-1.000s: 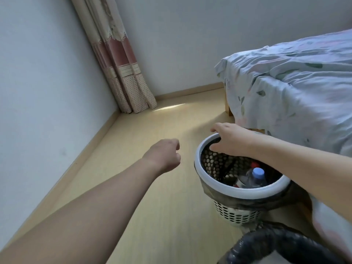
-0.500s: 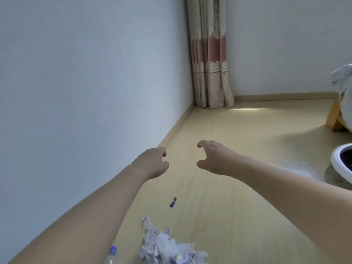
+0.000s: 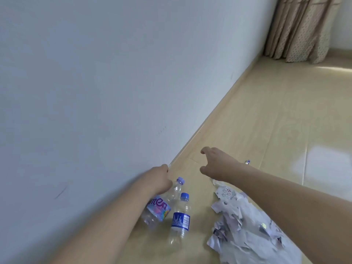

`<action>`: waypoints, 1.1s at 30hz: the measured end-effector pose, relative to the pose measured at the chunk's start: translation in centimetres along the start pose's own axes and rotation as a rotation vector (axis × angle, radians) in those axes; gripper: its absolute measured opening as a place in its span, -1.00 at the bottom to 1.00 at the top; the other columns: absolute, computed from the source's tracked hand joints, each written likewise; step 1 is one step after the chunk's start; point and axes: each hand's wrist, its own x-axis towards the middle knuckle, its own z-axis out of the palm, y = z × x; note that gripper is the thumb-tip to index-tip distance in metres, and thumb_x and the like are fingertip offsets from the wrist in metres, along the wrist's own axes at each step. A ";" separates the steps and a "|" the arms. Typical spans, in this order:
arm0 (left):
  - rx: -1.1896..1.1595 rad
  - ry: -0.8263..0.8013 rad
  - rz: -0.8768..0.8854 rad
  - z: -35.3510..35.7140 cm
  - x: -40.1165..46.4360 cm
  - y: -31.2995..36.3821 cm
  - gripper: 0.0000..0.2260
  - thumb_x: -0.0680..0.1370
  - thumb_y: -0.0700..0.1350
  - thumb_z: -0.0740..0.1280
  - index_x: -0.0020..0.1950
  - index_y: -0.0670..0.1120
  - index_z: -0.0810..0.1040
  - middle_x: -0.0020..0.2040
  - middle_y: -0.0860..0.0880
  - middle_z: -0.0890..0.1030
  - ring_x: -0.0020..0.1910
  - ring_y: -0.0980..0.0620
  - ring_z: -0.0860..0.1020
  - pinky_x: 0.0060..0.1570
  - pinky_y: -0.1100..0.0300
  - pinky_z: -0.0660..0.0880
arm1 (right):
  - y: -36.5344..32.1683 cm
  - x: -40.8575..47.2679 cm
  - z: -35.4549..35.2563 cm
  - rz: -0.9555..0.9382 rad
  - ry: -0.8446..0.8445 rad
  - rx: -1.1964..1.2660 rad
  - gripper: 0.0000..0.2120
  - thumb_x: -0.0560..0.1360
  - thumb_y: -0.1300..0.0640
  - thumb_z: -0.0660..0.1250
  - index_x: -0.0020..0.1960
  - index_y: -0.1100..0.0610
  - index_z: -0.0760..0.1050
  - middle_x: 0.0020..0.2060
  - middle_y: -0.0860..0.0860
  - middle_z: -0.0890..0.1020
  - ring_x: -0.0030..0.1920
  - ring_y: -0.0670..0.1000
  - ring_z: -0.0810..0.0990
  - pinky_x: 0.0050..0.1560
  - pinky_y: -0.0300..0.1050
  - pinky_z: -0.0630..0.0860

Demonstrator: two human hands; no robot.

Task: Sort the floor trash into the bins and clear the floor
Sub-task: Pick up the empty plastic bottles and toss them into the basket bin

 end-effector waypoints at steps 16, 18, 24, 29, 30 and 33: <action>0.216 -0.112 -0.114 9.0 3.1 -2.6 -0.27 0.42 0.06 0.40 0.45 -0.17 0.15 0.28 -0.11 0.47 0.21 -0.09 0.53 0.01 0.10 0.47 | -1.6 1.6 16.6 0.512 -0.275 0.806 -0.58 0.40 0.06 0.41 0.13 0.14 0.29 -0.08 0.02 0.47 -0.17 -0.01 0.50 -0.17 -0.13 0.52; 0.162 -0.116 -0.117 7.4 2.3 -2.4 -0.22 0.35 0.09 0.40 0.45 -0.10 0.12 0.20 -0.06 0.49 0.15 -0.07 0.52 -0.05 0.14 0.45 | -1.3 1.1 15.9 0.518 -0.243 0.839 -0.61 0.35 0.07 0.41 0.11 0.16 0.38 -0.10 0.04 0.49 -0.18 0.02 0.52 -0.07 -0.04 0.56; -0.321 -0.238 -0.033 1.6 -0.3 1.3 -0.19 0.28 -0.01 0.46 0.39 0.14 0.06 -0.02 -0.05 0.48 -0.10 -0.06 0.56 -0.15 0.09 0.57 | 2.4 -1.5 7.4 0.491 -0.063 1.035 -0.70 0.43 0.11 0.37 0.11 0.18 0.42 -0.16 0.04 0.41 -0.21 -0.01 0.44 -0.22 -0.08 0.57; -0.464 -0.273 0.173 -2.4 -3.6 11.4 -0.26 0.25 0.09 0.55 0.31 0.12 0.24 0.06 -0.07 0.56 -0.05 -0.09 0.65 -0.10 0.02 0.60 | 9.5 -7.7 -2.5 0.432 0.171 1.085 -0.70 0.41 0.15 0.40 0.11 0.15 0.44 -0.02 0.08 0.50 -0.10 0.02 0.49 -0.23 -0.09 0.55; -0.480 -0.245 0.213 -2.9 -4.1 13.9 -0.26 0.23 0.16 0.54 0.29 0.11 0.25 0.06 -0.06 0.57 -0.04 -0.08 0.66 -0.07 0.01 0.60 | 11.1 -9.3 -4.4 0.432 0.223 1.105 -0.70 0.42 0.15 0.40 0.12 0.15 0.45 -0.01 0.08 0.51 -0.07 0.04 0.50 -0.22 -0.08 0.55; -0.541 -0.147 0.318 -3.6 -6.1 22.2 -0.23 0.17 0.29 0.46 0.26 0.06 0.27 0.05 -0.03 0.58 -0.06 -0.04 0.63 -0.09 0.03 0.57 | 16.6 -14.9 -9.5 0.402 0.377 1.168 -0.73 0.46 0.15 0.39 0.13 0.18 0.49 -0.02 0.08 0.49 -0.06 0.09 0.52 -0.11 -0.03 0.59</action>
